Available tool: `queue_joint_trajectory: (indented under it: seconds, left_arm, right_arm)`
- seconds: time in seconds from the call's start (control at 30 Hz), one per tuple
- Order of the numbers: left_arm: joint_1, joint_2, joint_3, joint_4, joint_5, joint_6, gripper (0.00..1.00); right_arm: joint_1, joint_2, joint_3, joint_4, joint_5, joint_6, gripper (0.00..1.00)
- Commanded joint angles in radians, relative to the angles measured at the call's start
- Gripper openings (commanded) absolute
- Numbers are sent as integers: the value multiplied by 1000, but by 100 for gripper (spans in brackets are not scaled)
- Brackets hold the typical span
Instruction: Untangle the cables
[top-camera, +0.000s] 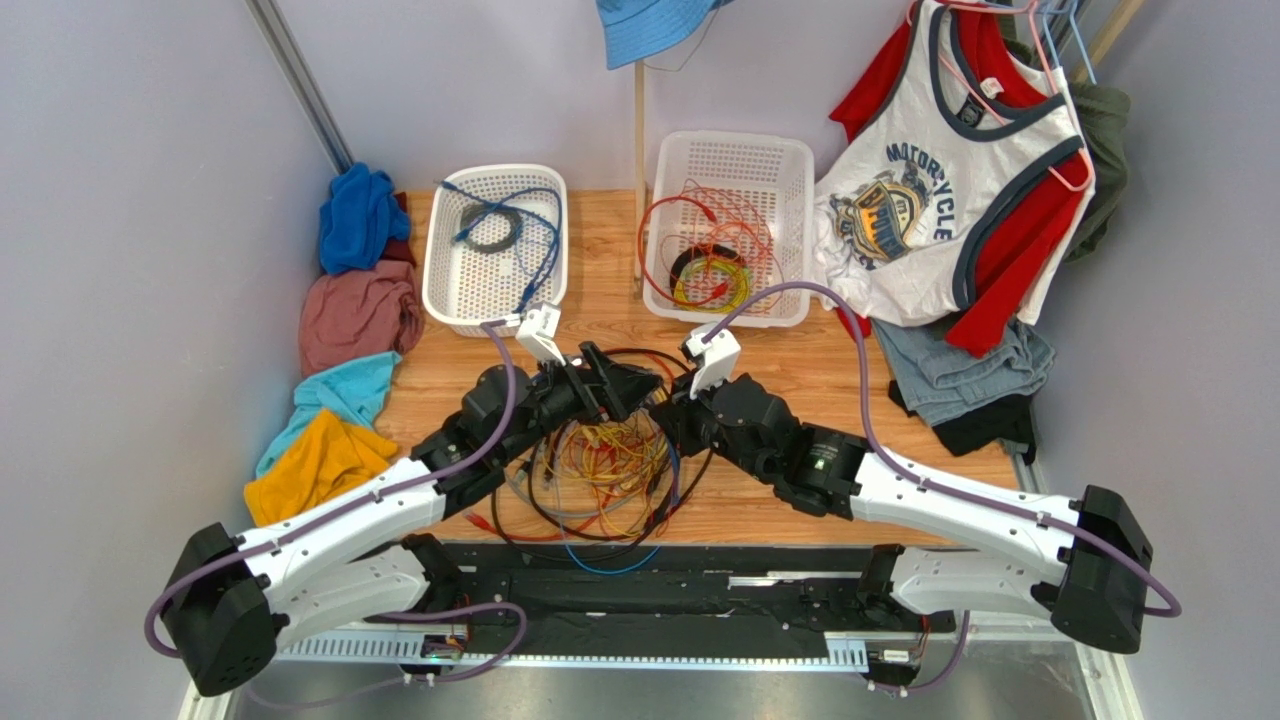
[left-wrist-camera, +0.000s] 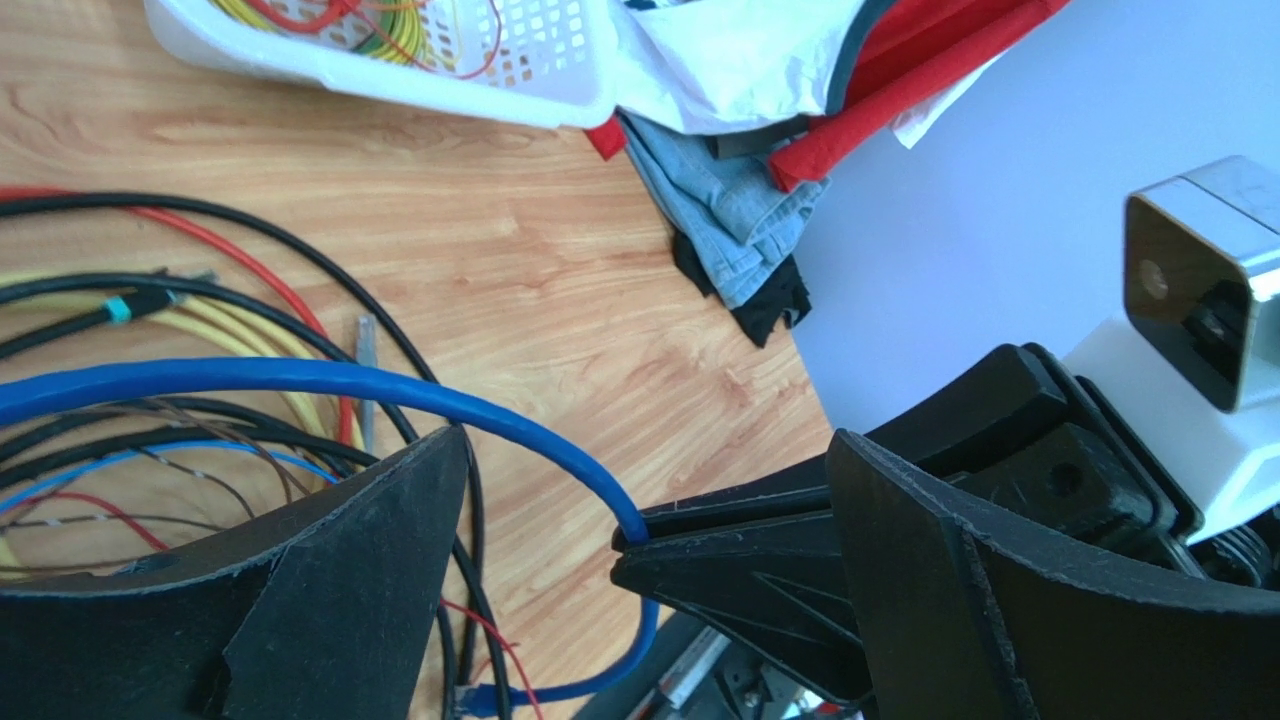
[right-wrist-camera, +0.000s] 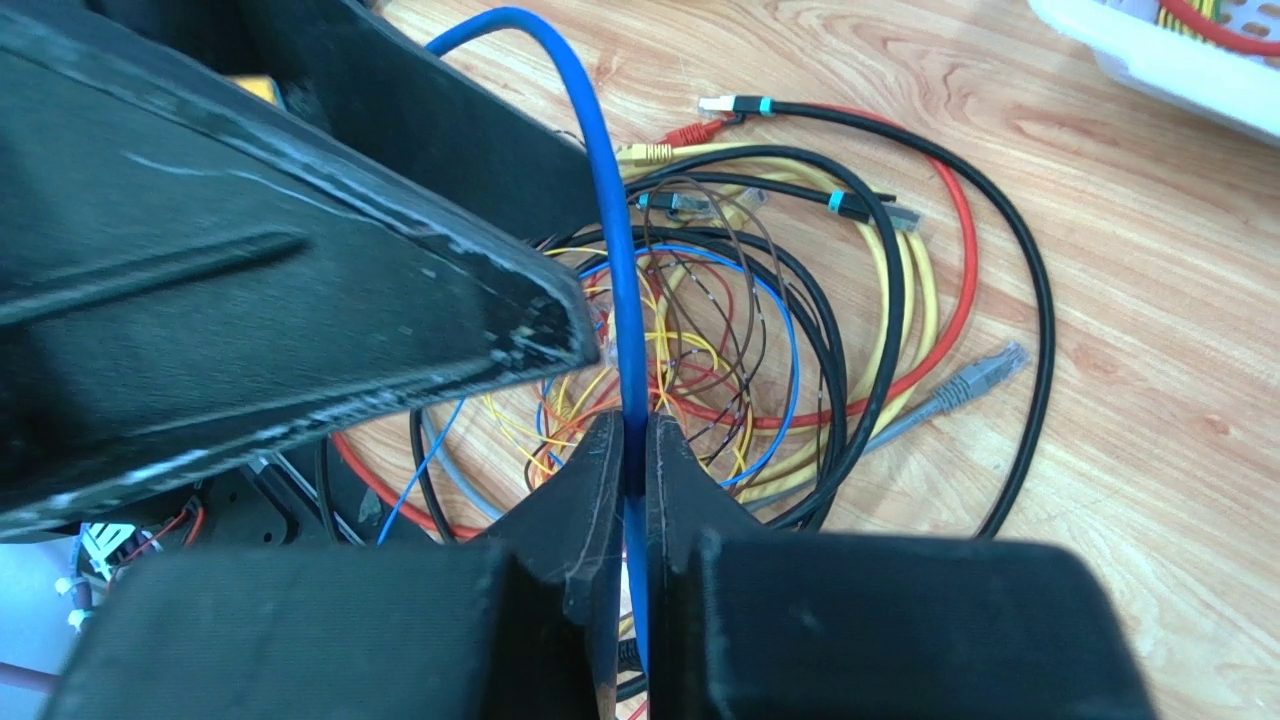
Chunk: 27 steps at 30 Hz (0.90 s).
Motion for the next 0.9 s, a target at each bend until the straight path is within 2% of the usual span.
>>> queue_joint_trajectory:
  seconds: [0.0,0.17,0.27,0.3,0.37,0.4,0.47,0.53,0.57,0.67,0.83,0.87]
  left_arm:
    - [3,-8,-22,36,41,-92,97]
    - [3,-50,-59,56,-36,-117,97]
    - [3,-65,-46,63,-68,-77,83]
    - [3,-68,-43,67,-77,-66,68]
    - [3,-74,-23,56,-102,-33,45]
    - [4,-76,-11,41,-111,-22,23]
    - [4,-82,36,-25,-134,12,4]
    - [4,-94,73,-94,-157,52,0]
    - [3,-100,105,-110,-162,66,0]
    - [6,-125,186,-174,-188,131,0]
    - [18,-126,372,-338,-272,276,0]
    - [21,-114,450,-367,-289,299,0]
  right_arm:
    - [9,-43,45,72,42,-24,0]
    - [17,-64,31,121,-14,-11,0]
    - [34,-73,15,139,-40,-2,0]
    - [40,-75,12,139,-40,1,0]
    - [51,-81,5,133,-30,2,0]
    - [52,-90,0,130,-24,4,0]
    - [52,-101,-6,115,-13,2,1]
    - [52,-125,-11,101,13,2,13]
    - [52,-135,-12,95,24,4,28]
    - [52,-181,-29,41,88,13,45]
    - [52,-289,-101,15,189,36,48]
    - [52,-306,-110,7,205,36,47]
